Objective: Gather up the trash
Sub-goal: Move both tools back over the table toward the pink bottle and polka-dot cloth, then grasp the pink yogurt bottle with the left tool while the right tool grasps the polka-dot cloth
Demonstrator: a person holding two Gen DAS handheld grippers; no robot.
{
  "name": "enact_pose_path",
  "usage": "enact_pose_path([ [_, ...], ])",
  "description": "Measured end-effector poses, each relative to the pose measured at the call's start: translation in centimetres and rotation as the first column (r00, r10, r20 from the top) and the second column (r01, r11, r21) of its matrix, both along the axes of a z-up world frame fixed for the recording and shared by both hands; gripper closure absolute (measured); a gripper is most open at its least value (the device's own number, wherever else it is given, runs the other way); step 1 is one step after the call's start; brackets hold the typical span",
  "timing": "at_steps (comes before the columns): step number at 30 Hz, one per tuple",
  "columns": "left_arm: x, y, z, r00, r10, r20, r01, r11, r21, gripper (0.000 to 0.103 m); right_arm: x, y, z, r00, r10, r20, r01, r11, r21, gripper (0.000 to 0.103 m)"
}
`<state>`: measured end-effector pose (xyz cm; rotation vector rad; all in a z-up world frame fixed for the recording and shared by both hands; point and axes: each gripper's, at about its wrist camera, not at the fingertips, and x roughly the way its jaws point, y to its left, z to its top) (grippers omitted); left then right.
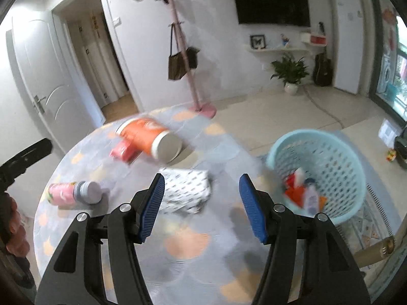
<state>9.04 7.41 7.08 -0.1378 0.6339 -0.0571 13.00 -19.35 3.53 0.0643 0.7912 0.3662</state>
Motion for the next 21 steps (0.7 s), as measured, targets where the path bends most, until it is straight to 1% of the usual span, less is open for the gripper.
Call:
enact_pose_path([
  [2,-0.5,3.1,-0.9,0.998,0.054,-0.027,-0.054,0.998,0.009,0.027,0.0,1.1,-1.1,0.999,0.014,-0.028,-0.014,1.000,-0.002,0.046],
  [4,-0.5,5.8,-1.8,0.994,0.088,-0.061,-0.088,0.996,0.005,0.027,0.1,2.2,-2.1,0.999,0.022,-0.046,-0.023,1.000,-0.013,0.046],
  [6,-0.4,8.4,-3.1,0.986,0.136,-0.094,-0.135,0.991,0.014,0.027,0.2,2.9,-2.9,0.998,0.022,-0.056,-0.023,1.000,-0.022,0.046],
  [8,-0.3,10.6,-4.6,0.978,0.152,-0.140,-0.154,0.988,0.001,0.027,0.3,3.4,-3.5,0.998,0.015,-0.064,-0.017,0.999,-0.027,0.046],
  [9,-0.3,11.4,-5.4,0.975,0.150,-0.164,-0.155,0.988,-0.018,0.027,0.5,3.5,-3.8,0.998,0.007,-0.069,-0.009,0.999,-0.032,0.046],
  [11,-0.3,12.5,-6.2,0.971,0.146,-0.189,-0.158,0.986,-0.045,0.027,0.8,3.5,-4.4,0.996,0.001,-0.089,-0.004,0.999,-0.032,0.046],
  [12,-0.4,12.9,-6.7,0.968,0.136,-0.209,-0.152,0.986,-0.061,0.028,1.0,3.5,-4.7,0.994,0.001,-0.105,-0.004,1.000,-0.024,0.047],
  [13,-0.6,13.0,-6.9,0.968,0.121,-0.218,-0.140,0.987,-0.077,0.029,1.1,3.5,-5.0,0.993,0.005,-0.116,-0.007,1.000,-0.015,0.053],
  [14,-0.7,13.0,-7.2,0.969,0.106,-0.223,-0.129,0.987,-0.090,0.029,1.2,3.5,-5.1,0.992,0.010,-0.125,-0.012,1.000,-0.010,0.055],
  [15,-1.0,12.8,-7.2,0.970,0.084,-0.227,-0.111,0.988,-0.106,0.028,1.3,3.6,-5.3,0.991,0.017,-0.136,-0.018,1.000,-0.006,0.061],
  [16,-1.4,12.3,-7.2,0.971,0.069,-0.229,-0.096,0.989,-0.109,0.028,1.4,3.7,-5.4,0.989,0.026,-0.149,-0.026,1.000,-0.002,0.065],
  [20,-2.9,10.6,-7.0,0.971,-0.017,-0.239,-0.016,0.991,-0.136,0.028,1.0,4.5,-5.5,0.986,0.057,-0.155,-0.058,0.998,-0.002,0.067],
  [21,-3.4,9.9,-7.0,0.969,-0.051,-0.242,0.016,0.989,-0.144,0.028,0.8,4.7,-5.4,0.986,0.064,-0.154,-0.065,0.998,-0.002,0.067],
])
